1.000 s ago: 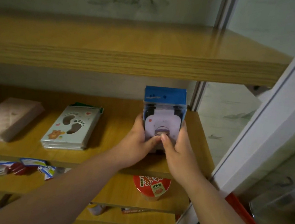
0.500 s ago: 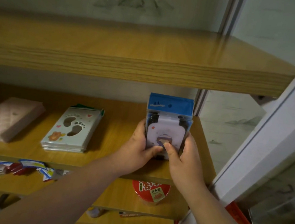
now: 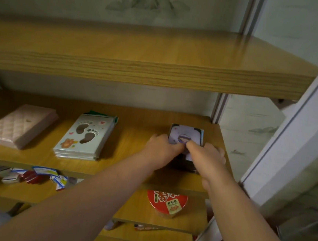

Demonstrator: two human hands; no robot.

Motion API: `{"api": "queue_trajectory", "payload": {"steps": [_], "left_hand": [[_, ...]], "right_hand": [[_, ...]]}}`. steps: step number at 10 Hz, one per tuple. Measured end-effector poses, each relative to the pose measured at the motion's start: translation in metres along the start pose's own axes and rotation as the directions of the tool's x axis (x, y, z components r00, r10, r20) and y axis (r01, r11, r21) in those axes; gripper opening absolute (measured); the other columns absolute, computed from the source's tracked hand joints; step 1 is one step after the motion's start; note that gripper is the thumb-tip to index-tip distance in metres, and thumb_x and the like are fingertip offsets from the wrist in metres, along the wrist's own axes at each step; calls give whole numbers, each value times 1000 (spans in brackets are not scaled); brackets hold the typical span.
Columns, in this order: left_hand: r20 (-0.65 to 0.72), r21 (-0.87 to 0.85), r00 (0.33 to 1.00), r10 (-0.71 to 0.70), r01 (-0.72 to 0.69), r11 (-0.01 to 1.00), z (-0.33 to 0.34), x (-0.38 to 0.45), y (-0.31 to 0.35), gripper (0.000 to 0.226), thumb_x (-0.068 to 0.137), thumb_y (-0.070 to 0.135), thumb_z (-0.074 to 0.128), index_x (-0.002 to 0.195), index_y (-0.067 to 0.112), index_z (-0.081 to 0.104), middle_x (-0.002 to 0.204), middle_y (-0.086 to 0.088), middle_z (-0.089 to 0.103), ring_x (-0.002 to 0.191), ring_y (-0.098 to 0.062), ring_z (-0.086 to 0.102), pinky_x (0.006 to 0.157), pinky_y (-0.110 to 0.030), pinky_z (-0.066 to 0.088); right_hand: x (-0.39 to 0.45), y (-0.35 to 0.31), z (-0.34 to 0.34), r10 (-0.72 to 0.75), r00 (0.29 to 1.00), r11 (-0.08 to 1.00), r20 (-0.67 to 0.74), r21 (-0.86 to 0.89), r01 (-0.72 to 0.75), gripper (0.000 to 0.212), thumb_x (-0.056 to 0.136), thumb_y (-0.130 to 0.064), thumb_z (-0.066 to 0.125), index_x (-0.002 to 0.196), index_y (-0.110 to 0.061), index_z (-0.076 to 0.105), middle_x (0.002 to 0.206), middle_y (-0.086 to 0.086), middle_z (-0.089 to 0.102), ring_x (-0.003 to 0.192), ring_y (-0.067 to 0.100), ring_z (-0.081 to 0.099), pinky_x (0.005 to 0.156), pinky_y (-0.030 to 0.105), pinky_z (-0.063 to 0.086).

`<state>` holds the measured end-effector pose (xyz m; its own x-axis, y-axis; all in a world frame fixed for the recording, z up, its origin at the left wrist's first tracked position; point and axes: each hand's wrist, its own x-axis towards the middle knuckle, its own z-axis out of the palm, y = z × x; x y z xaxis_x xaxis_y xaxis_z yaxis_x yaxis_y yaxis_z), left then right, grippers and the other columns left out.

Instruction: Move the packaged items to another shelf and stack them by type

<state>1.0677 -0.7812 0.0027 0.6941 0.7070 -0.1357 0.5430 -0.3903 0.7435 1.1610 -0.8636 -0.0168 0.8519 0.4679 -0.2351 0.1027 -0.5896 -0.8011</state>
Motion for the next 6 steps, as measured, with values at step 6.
{"api": "queue_trajectory", "payload": {"steps": [6], "left_hand": [[-274, 446, 903, 332, -187, 875, -48, -51, -58, 66, 96, 58, 40, 146, 16, 47, 150, -5, 49, 139, -23, 41, 111, -36, 33]], "right_hand": [[-92, -12, -11, -584, 809, 811, -68, 3, 585, 52, 94, -34, 60, 143, -26, 46, 135, -10, 45, 121, 8, 51, 100, 31, 48]]}}
